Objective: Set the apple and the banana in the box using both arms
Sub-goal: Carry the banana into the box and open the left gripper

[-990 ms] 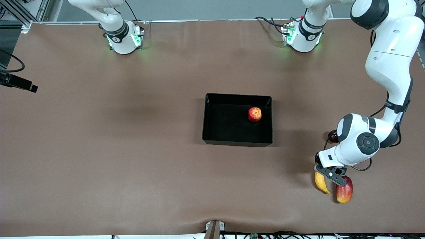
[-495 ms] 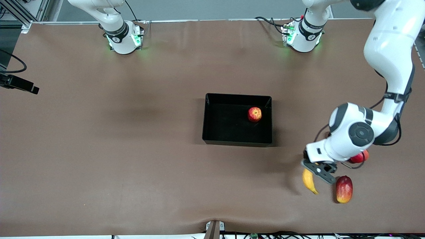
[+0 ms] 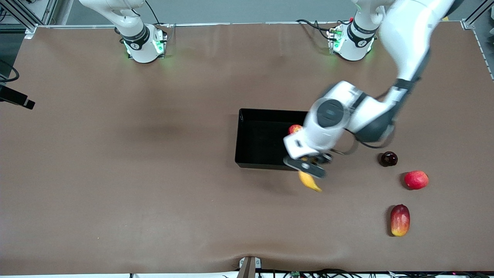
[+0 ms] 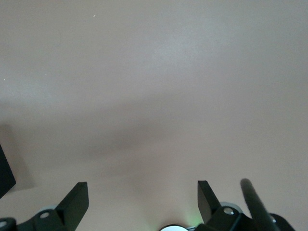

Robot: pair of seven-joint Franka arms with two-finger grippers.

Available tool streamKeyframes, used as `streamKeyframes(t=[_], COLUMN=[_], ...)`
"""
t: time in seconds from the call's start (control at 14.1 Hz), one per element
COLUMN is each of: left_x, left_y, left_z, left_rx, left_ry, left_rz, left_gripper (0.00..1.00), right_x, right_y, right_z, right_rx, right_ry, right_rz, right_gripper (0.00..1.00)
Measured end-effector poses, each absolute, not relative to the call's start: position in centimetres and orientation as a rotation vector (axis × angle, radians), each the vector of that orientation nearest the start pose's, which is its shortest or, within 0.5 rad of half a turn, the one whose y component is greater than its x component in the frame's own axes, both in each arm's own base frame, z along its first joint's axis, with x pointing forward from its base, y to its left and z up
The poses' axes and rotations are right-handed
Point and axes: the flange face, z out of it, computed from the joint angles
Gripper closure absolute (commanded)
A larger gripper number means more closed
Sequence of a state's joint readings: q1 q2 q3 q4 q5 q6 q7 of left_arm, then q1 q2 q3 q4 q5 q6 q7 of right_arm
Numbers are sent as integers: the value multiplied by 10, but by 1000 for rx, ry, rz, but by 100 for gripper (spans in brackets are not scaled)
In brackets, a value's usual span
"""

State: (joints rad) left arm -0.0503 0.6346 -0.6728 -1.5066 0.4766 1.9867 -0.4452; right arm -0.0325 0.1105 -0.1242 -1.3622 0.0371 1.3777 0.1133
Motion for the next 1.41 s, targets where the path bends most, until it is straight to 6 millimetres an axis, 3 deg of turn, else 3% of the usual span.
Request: streamKeyframes(t=[0.21,0.42,0.64,1.06,1.2,1.34,1.41], left_x=[539,507,495,500,500,501,502], left_y=[-442,-488,-503,-499,-494,-490,-489], left_z=[339,324,303,242,220,205,203], left_rx=[-3062,-3127,-3149,-3123,-3112,-3106,-3110], left_ry=[454,370,384,434,425,409,384], left_rz=[-22,-53,-35,-27,16,43,43], left_gripper=[100,100,100,100,74,0,0], right_x=[553,546,546,547,548,547,547], right_y=[-82,-80,-76,-67,-69,-70,-71], right_z=[641,644,645,647,648,648,648], right_rx=[-3080,-3078,-3087,-3095,-3105,-3106,-3106], right_ry=[417,409,395,311,171,119,113], right_rz=[101,88,81,70,55,54,55], right_gripper=[0,0,0,0,0,0,0])
